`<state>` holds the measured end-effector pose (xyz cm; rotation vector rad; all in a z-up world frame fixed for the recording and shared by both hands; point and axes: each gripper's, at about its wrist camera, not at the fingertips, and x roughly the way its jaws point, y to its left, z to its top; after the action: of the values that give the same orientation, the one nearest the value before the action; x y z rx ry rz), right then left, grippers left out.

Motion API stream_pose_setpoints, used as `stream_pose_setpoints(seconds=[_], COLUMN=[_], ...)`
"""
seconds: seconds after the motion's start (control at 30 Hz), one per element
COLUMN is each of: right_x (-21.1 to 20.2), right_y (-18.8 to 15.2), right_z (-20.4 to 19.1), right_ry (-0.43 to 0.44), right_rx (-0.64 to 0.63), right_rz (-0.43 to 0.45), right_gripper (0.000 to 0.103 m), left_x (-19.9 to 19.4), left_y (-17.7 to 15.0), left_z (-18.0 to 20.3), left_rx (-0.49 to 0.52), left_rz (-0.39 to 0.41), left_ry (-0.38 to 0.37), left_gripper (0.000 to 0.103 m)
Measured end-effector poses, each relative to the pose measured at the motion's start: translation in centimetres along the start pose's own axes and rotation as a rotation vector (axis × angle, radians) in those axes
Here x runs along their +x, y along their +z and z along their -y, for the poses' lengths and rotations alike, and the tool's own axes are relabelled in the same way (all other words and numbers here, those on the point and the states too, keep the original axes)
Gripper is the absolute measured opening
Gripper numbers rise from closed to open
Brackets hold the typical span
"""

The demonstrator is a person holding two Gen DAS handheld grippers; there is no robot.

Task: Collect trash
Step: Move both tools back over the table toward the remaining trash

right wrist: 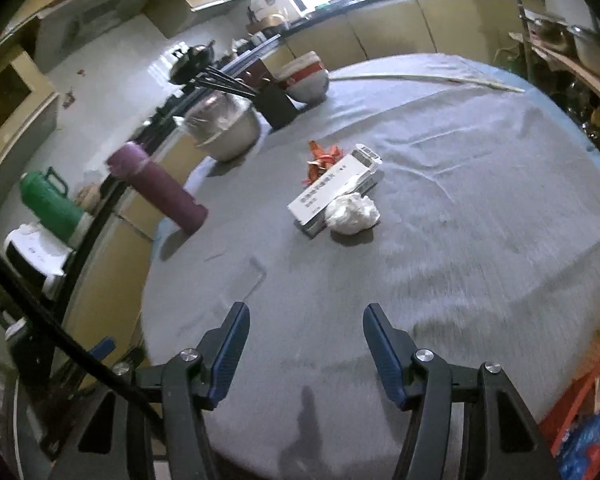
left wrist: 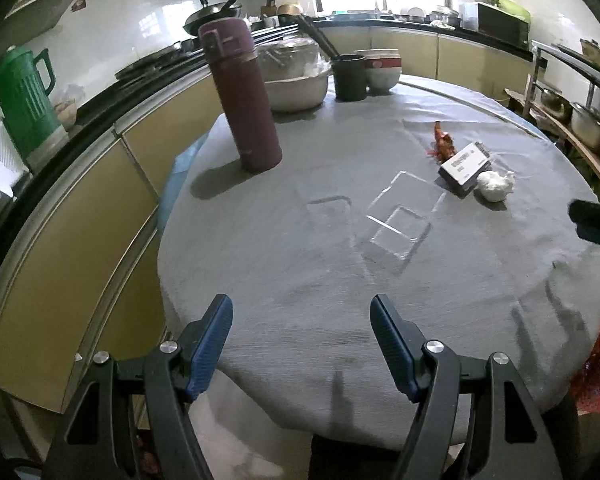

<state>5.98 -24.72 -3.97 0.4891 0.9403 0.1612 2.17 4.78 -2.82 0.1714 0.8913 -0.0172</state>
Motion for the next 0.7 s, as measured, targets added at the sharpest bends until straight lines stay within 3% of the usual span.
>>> stream_pose_setpoints(seconds=[0.2, 0.33, 0.53, 0.7], right_x=[2.7, 4.6, 6.3, 10.6], right_y=[3.9, 5.5, 10.1, 14.0], right_z=[0.5, 1.1, 0.0, -1.9], right_ry=[-0.004, -0.030, 0.015, 0.011], right_rx=[0.026, 0.048, 0.046, 0.041], right_rz=[0.002, -0.014, 0.008, -0.075], right_gripper=[0.063, 0.063, 0.063, 0.062], left_x=[1.5, 2.4, 2.6, 2.4], left_y=[0.4, 1.1, 2.6, 3.6], left_z=[-1.8, -2.1, -1.6, -0.5], left_rx=[-0.035, -0.056, -0.051, -0.047], left_rz=[-0.025, -0.049, -0.044, -0.041], left_ry=[0.008, -0.026, -0.067, -0.137], left_gripper=[0.072, 0.072, 0.072, 0.072])
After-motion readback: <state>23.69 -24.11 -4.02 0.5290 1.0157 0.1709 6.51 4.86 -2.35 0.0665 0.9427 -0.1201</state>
